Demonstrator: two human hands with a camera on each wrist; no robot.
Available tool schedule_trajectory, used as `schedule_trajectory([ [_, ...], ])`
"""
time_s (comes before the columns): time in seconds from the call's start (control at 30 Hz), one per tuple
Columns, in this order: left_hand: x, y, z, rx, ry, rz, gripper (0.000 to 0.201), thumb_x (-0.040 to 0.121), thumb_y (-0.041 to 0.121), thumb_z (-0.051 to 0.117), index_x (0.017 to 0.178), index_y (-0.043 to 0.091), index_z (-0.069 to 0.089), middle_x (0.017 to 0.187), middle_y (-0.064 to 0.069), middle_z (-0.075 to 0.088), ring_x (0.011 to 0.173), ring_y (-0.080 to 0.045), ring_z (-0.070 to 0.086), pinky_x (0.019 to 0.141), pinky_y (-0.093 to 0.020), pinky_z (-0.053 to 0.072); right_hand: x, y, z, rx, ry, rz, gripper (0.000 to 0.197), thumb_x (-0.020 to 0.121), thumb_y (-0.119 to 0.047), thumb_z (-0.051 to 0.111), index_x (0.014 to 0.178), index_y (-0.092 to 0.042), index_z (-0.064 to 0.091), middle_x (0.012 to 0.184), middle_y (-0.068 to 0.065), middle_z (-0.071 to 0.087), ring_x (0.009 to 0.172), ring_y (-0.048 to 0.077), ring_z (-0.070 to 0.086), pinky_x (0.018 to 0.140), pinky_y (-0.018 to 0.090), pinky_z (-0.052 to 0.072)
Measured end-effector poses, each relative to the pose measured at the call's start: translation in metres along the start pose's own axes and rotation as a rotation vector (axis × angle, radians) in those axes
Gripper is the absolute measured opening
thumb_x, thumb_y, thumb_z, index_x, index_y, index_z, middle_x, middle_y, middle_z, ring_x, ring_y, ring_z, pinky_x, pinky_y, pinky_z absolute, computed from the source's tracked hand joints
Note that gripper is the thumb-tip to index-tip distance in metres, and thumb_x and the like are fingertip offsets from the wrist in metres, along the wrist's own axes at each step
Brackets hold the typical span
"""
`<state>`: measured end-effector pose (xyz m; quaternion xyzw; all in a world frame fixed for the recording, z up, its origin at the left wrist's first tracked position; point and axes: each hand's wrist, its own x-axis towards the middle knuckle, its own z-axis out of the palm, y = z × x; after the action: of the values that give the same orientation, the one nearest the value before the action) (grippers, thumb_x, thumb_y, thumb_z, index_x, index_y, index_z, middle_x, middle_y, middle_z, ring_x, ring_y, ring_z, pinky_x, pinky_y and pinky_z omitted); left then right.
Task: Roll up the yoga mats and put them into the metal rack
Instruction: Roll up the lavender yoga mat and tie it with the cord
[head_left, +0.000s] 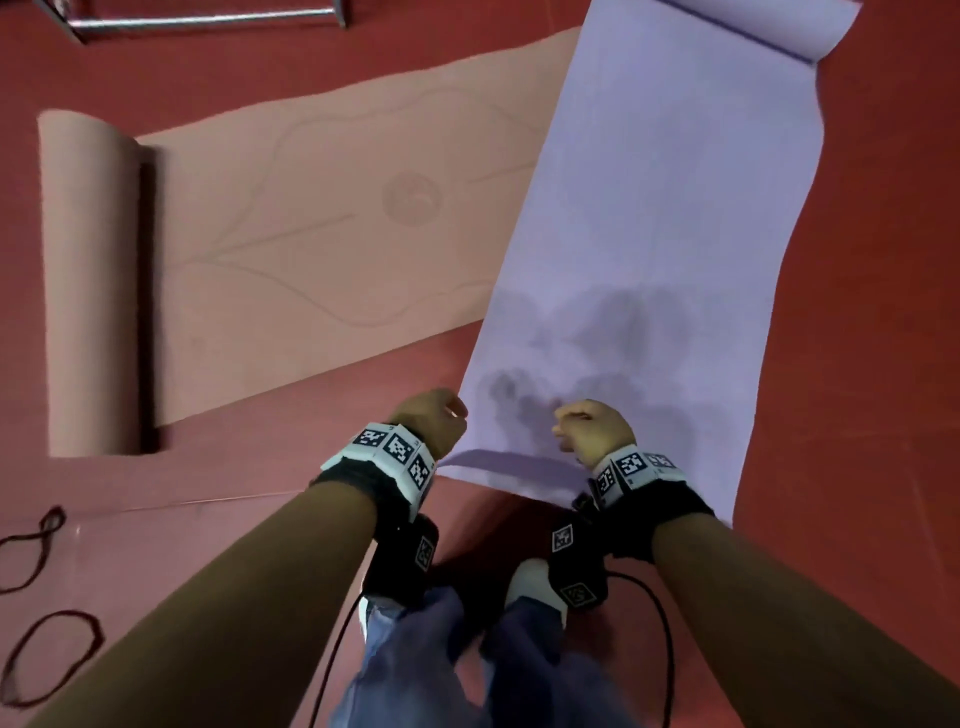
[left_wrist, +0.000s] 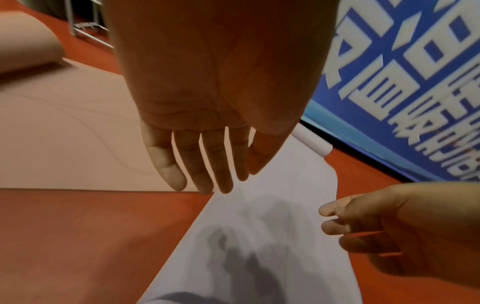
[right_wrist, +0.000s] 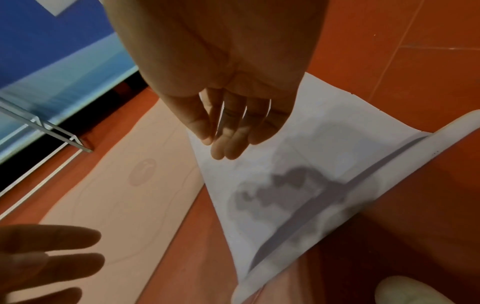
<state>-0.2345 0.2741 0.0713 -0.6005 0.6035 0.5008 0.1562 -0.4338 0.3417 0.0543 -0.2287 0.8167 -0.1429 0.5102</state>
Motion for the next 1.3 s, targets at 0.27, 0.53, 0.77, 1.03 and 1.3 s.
schedule_trajectory([
  [0.27,0.114,-0.039,0.072,0.220,-0.171,0.044,0.044,0.088,0.018,0.067,0.131,0.021,0.056,0.134,-0.001,0.057,0.122,-0.019,0.053,0.100,-0.028,0.043,0.106,0.062,0.020,-0.179,0.001,0.046,0.026,0.090,-0.009,0.056,0.071,-0.026,0.060,0.104,0.010,0.072,0.100,0.031,0.066,0.093,0.036,0.052],
  [0.53,0.188,-0.068,0.120,0.494,-0.414,0.076,0.072,0.072,0.026,0.085,0.137,0.027,0.053,0.148,-0.003,0.044,0.132,-0.023,0.045,0.106,-0.029,0.038,0.183,0.105,0.056,-0.223,-0.013,0.062,0.029,0.091,-0.013,0.055,0.066,-0.028,0.059,0.098,0.010,0.073,0.099,0.032,0.067,0.093,0.044,0.054],
  [0.77,0.202,-0.076,0.144,0.585,-0.353,0.157,0.027,0.084,0.020,0.072,0.111,0.018,0.073,0.119,-0.005,0.068,0.105,-0.023,0.064,0.089,-0.028,0.049,0.197,0.128,0.072,-0.244,-0.041,0.065,0.022,0.087,-0.011,0.055,0.069,-0.023,0.061,0.093,0.013,0.072,0.092,0.034,0.068,0.086,0.045,0.056],
  [1.03,0.186,-0.046,0.119,0.322,-0.156,0.167,0.023,0.101,0.017,0.039,0.119,0.007,0.048,0.118,-0.020,0.060,0.104,-0.031,0.056,0.077,-0.031,0.035,0.156,0.106,0.065,-0.586,-0.221,-0.104,0.070,0.073,-0.072,0.059,0.110,-0.014,0.067,0.109,0.010,0.069,0.103,0.029,0.063,0.091,0.035,0.048],
  [1.3,0.107,-0.004,0.053,0.211,-0.127,0.106,0.037,0.104,0.033,0.035,0.123,0.009,0.054,0.132,-0.020,0.054,0.119,-0.033,0.050,0.090,-0.031,0.034,0.090,0.041,0.023,-0.643,-0.289,-0.239,0.059,0.071,-0.072,0.064,0.109,-0.029,0.057,0.114,-0.001,0.065,0.107,0.024,0.060,0.092,0.038,0.047],
])
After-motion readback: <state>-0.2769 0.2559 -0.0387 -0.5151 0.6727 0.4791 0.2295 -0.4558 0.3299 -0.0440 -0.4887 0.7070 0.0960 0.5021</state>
